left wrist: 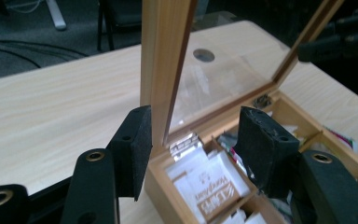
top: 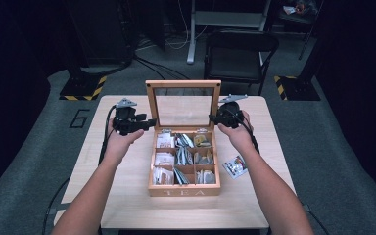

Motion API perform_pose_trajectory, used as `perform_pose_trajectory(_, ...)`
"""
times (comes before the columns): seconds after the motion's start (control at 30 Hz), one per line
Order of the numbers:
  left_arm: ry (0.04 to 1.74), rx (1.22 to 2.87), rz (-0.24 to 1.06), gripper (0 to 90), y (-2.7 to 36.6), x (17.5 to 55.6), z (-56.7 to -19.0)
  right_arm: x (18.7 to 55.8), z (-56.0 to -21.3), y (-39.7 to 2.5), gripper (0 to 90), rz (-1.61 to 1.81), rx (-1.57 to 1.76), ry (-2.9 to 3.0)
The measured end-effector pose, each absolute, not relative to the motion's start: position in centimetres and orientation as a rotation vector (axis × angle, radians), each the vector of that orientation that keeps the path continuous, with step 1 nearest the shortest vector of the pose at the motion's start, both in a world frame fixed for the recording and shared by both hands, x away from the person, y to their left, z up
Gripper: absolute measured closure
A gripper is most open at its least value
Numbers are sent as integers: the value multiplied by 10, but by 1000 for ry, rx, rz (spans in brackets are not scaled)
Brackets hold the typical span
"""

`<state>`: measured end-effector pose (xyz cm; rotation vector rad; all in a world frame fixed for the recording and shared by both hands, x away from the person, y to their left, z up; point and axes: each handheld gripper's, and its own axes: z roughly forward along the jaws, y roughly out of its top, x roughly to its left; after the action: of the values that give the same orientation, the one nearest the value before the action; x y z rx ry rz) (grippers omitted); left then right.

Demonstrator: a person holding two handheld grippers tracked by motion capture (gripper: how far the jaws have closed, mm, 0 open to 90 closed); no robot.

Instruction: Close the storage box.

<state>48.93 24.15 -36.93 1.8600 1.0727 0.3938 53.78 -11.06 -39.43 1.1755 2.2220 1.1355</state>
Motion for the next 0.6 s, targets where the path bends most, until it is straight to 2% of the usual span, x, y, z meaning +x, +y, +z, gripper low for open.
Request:
perform_pose_trajectory(0.33, 1058, 1876, 471, 484, 232, 502, -358, 533, -394, -112, 649, 1125, 1129, 2234)
perform_pose_trajectory(0.6, 1057, 1854, 551, 561, 228, 504, -346, 532, -396, -112, 649, 1138, 1131, 2222)
